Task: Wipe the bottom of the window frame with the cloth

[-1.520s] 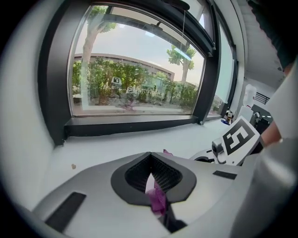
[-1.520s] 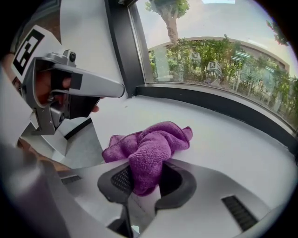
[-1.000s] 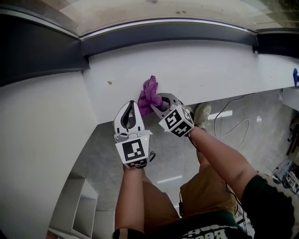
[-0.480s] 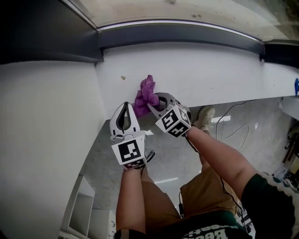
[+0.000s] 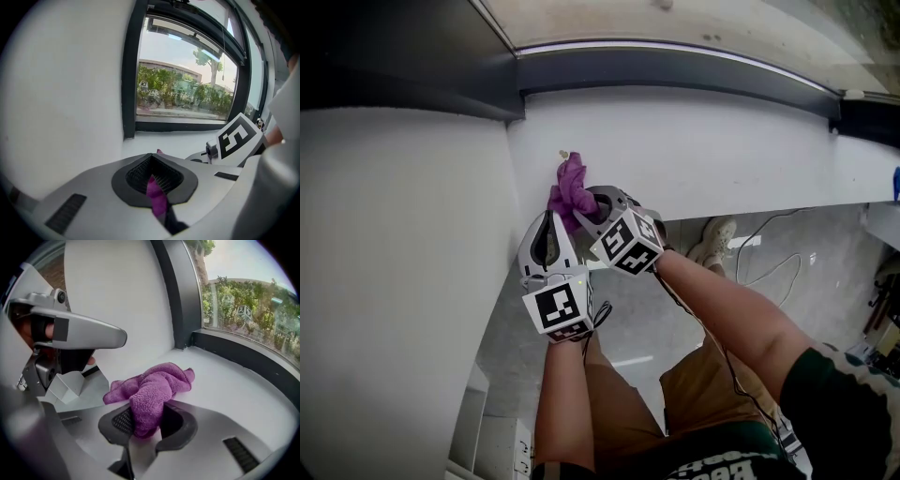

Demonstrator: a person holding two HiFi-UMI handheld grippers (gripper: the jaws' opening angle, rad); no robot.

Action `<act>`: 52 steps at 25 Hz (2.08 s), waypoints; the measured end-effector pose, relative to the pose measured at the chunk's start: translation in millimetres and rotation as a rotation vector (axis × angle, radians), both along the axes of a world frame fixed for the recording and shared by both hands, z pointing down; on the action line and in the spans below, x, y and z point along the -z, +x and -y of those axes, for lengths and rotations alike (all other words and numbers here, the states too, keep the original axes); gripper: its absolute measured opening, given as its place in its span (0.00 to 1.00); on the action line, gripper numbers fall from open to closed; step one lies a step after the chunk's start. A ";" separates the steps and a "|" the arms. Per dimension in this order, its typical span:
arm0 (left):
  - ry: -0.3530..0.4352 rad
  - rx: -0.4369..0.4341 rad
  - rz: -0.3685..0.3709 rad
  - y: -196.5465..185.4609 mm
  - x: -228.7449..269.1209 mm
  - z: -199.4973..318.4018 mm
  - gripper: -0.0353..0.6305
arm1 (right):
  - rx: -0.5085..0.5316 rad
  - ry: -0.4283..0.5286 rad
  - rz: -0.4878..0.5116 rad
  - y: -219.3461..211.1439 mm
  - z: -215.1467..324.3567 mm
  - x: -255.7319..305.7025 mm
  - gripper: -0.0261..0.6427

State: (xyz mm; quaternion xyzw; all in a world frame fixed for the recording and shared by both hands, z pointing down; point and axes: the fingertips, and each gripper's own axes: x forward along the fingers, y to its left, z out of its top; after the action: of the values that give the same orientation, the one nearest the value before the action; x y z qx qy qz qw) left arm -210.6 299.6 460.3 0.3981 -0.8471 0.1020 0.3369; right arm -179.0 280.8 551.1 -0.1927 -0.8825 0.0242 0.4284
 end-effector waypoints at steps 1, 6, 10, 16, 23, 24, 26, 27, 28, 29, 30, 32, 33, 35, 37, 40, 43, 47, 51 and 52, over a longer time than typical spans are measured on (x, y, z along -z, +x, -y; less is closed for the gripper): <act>-0.003 0.006 -0.004 -1.4 -0.1 -2.4 0.06 | 0.009 -0.006 0.003 -2.9 -3.8 0.4 0.19; -0.012 0.045 -0.009 -8.1 -3.6 -13.5 0.06 | 0.041 -0.019 0.005 -16.1 -15.4 -1.9 0.19; 0.007 0.066 -0.025 -11.3 -5.6 -19.5 0.06 | 0.074 -0.039 0.018 -28.7 -28.2 -2.5 0.19; 0.013 0.062 -0.027 -17.9 -4.4 -19.5 0.06 | 0.091 -0.049 0.020 -34.1 -30.9 -1.4 0.19; 0.014 0.048 -0.035 -19.3 -5.4 -16.2 0.06 | 0.114 -0.070 0.016 -33.3 -33.9 -0.9 0.19; 0.013 0.042 -0.037 -18.9 -5.5 -15.9 0.06 | 0.116 -0.074 0.016 -33.3 -33.8 -0.6 0.19; 0.009 0.036 -0.039 -17.8 -5.2 -15.1 0.06 | 0.110 -0.081 0.012 -33.3 -32.0 0.3 0.19; 0.007 0.036 -0.039 -17.7 -4.5 -14.9 0.06 | 0.104 -0.083 0.010 -33.7 -31.1 0.8 0.19; 0.006 0.037 -0.038 -17.9 -3.9 -14.8 0.06 | 0.098 -0.084 0.009 -34.8 -30.6 1.4 0.19; 0.008 0.039 -0.039 -18.4 -3.4 -14.8 0.06 | 0.091 -0.085 0.011 -36.5 -30.0 2.1 0.19; 0.013 0.041 -0.041 -19.0 -3.2 -14.4 0.06 | 0.085 -0.085 0.015 -38.9 -29.0 2.9 0.19; 0.027 0.044 -0.044 -20.7 -2.8 -12.9 0.06 | 0.075 -0.082 0.021 -45.0 -25.3 4.2 0.19; 0.030 0.046 -0.044 -21.9 -2.6 -12.1 0.06 | 0.073 -0.079 0.023 -48.4 -23.0 4.5 0.19; 0.035 0.051 -0.040 -25.4 -1.6 -9.0 0.06 | 0.075 -0.069 0.030 -55.9 -18.0 5.1 0.19; 0.041 0.053 -0.036 -31.1 0.1 -3.3 0.06 | 0.081 -0.053 0.040 -64.6 -11.6 5.1 0.19; 0.059 0.056 -0.030 -41.4 6.3 6.7 0.06 | 0.090 -0.029 0.058 -80.2 -0.7 7.3 0.19; 0.085 0.066 -0.023 -52.7 12.8 16.3 0.06 | 0.078 -0.009 0.079 -96.3 15.9 10.7 0.19; 0.075 0.061 -0.012 -64.1 14.1 24.3 0.06 | 0.042 0.000 0.091 -112.8 34.4 13.9 0.19; 0.044 0.055 -0.006 -68.2 12.8 29.4 0.06 | 0.016 0.005 0.087 -119.5 44.6 17.0 0.19; 0.038 0.047 -0.001 -68.4 12.8 30.9 0.06 | 0.010 0.005 0.086 -120.2 46.1 18.0 0.19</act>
State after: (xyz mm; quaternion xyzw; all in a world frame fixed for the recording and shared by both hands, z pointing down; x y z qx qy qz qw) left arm -279.0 268.7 447.5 0.3843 -0.8580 0.0779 0.3319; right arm -299.3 234.7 533.1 -0.1969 -0.8992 0.0115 0.3906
